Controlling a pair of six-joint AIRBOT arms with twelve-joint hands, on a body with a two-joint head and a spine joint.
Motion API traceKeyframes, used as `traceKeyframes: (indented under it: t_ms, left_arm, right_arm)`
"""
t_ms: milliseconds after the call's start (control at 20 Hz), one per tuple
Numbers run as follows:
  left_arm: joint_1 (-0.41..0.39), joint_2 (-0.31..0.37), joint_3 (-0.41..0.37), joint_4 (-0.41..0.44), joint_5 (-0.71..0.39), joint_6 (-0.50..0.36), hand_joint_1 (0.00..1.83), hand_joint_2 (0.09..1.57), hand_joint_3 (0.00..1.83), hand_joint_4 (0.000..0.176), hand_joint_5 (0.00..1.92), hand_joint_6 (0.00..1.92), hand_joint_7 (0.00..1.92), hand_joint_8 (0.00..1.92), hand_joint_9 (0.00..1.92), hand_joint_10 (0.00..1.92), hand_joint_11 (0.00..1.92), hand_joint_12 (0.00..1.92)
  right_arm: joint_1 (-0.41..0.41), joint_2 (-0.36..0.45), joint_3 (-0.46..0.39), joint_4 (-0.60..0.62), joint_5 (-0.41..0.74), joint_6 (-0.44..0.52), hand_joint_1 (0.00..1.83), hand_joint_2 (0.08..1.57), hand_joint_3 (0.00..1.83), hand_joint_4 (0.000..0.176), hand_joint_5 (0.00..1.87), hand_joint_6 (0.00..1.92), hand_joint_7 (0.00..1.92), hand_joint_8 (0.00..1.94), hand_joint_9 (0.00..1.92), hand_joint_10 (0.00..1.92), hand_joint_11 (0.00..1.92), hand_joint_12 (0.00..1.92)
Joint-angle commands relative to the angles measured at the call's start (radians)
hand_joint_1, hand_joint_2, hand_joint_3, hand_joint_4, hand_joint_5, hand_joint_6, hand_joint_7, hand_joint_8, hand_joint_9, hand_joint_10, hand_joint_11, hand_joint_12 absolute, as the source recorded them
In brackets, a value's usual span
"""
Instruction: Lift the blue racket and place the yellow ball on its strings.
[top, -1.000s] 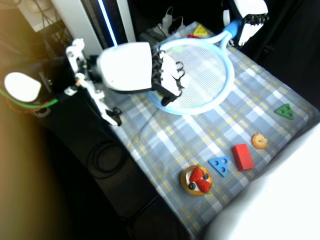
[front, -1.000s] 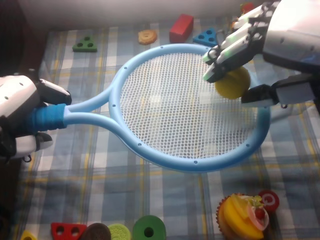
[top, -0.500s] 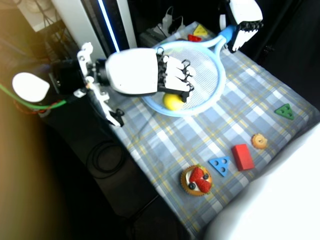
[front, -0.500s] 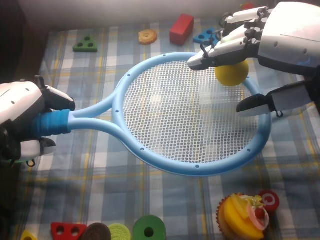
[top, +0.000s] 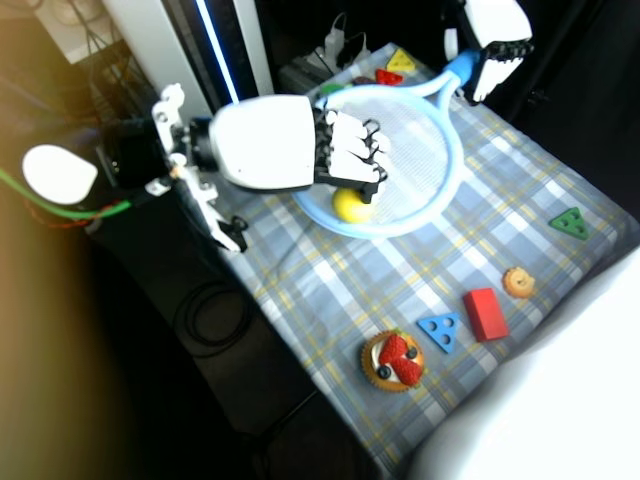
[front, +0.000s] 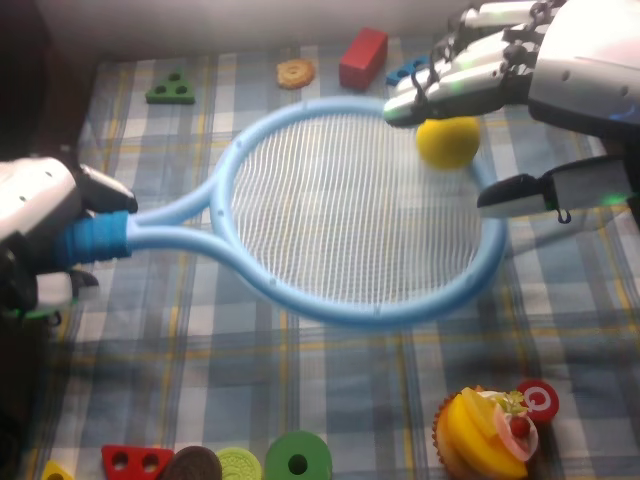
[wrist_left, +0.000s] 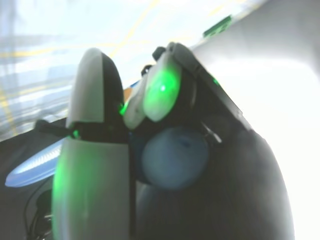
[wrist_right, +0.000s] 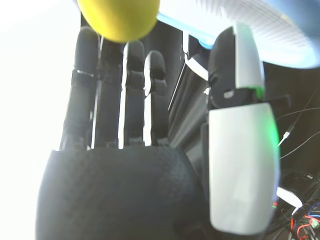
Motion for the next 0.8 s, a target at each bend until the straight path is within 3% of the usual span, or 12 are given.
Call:
traceKeyframes:
  t_ms: [0,50,150,200,250,300,350,450,500,550,650,750]
  left_arm:
    - [-0.015,-0.004,0.009,0.021,-0.081,0.002,1.62,1.24,0.0,0.175,0.75,1.92,1.18,1.92,1.44,1.92,1.49,1.92]
    - [-0.015,-0.006,0.011,0.014,-0.08,0.002,1.62,1.21,0.0,0.165,0.73,1.92,1.13,1.92,1.42,1.92,1.49,1.92]
    - [-0.015,-0.007,0.013,0.01,-0.08,0.002,1.59,1.19,0.0,0.149,0.73,1.92,1.09,1.92,1.39,1.92,1.41,1.92]
    - [-0.015,-0.009,0.017,0.006,-0.077,0.002,1.56,1.22,0.0,0.14,0.73,1.92,1.09,1.92,1.38,1.92,1.41,1.92]
    - [-0.015,-0.011,0.02,0.004,-0.076,0.002,1.61,1.2,0.0,0.133,0.74,1.92,1.09,1.92,1.38,1.92,1.42,1.92]
    - [-0.015,-0.013,0.023,0.001,-0.072,0.002,1.56,1.21,0.0,0.134,0.7,1.92,1.05,1.92,1.33,1.92,1.3,1.92]
    - [-0.015,-0.015,0.026,-0.003,-0.066,0.002,1.58,1.2,0.0,0.117,0.68,1.92,1.02,1.92,1.32,1.92,1.3,1.92]
    - [-0.015,-0.023,0.036,-0.017,-0.057,0.003,1.62,1.16,0.0,0.109,0.75,1.92,1.05,1.92,1.33,1.92,1.31,1.92]
    - [-0.015,-0.026,0.039,-0.025,-0.057,0.007,1.62,1.15,0.0,0.105,0.74,1.92,1.06,1.92,1.35,1.92,1.37,1.92]
    - [-0.015,-0.03,0.04,-0.036,-0.059,0.033,1.69,1.13,0.0,0.119,0.75,1.92,1.06,1.92,1.37,1.92,1.4,1.92]
    - [-0.015,-0.033,0.035,-0.043,-0.06,0.058,1.61,1.13,0.0,0.156,0.73,1.92,0.98,1.92,1.27,1.92,1.24,1.92]
    - [-0.013,-0.033,0.035,-0.051,-0.06,0.058,1.38,1.11,0.0,0.13,0.73,1.92,0.85,1.92,1.04,1.92,1.09,1.92]
  right_arm:
    - [0.015,0.003,-0.005,0.06,0.131,0.006,0.86,1.1,0.0,0.03,0.31,0.0,0.34,0.0,0.37,0.0,0.0,0.96]
    - [0.015,0.009,-0.009,0.072,0.145,0.001,0.82,1.1,0.0,0.067,0.24,0.0,0.28,0.0,0.31,0.0,0.0,0.92]
    - [0.015,0.013,-0.014,0.091,0.161,-0.011,0.8,1.09,0.0,0.066,0.23,0.0,0.25,0.0,0.28,0.01,0.0,0.81]
    - [0.015,0.016,-0.018,0.111,0.177,-0.023,0.75,1.12,0.01,0.076,0.19,0.0,0.18,0.0,0.2,0.0,0.0,0.69]
    - [0.015,0.019,-0.019,0.118,0.183,-0.025,0.74,1.14,0.01,0.07,0.19,0.0,0.18,0.0,0.2,0.01,0.0,0.69]
    - [0.015,0.023,-0.02,0.126,0.19,-0.028,0.73,1.14,0.0,0.085,0.2,0.01,0.19,0.01,0.2,0.0,0.0,0.7]
    - [0.013,0.028,-0.024,0.136,0.197,-0.035,0.68,1.15,0.01,0.097,0.21,0.01,0.19,0.01,0.21,0.01,0.02,0.71]
    - [0.004,0.034,-0.028,0.157,0.209,-0.046,0.6,1.2,0.0,0.127,0.18,0.0,0.2,0.0,0.18,0.0,0.03,0.61]
    - [0.001,0.035,-0.028,0.162,0.212,-0.046,0.58,1.21,0.0,0.129,0.19,0.0,0.21,0.0,0.19,0.0,0.04,0.56]
    - [-0.004,0.037,-0.029,0.166,0.215,-0.046,0.64,1.21,0.0,0.102,0.24,0.01,0.25,0.01,0.25,0.02,0.09,0.56]
    - [-0.01,0.038,-0.029,0.172,0.219,-0.047,0.67,1.22,0.01,0.086,0.27,0.0,0.3,0.01,0.3,0.01,0.13,0.57]
    - [-0.014,0.04,-0.029,0.178,0.222,-0.048,0.68,1.24,0.01,0.09,0.27,0.0,0.3,0.0,0.3,0.01,0.12,0.57]
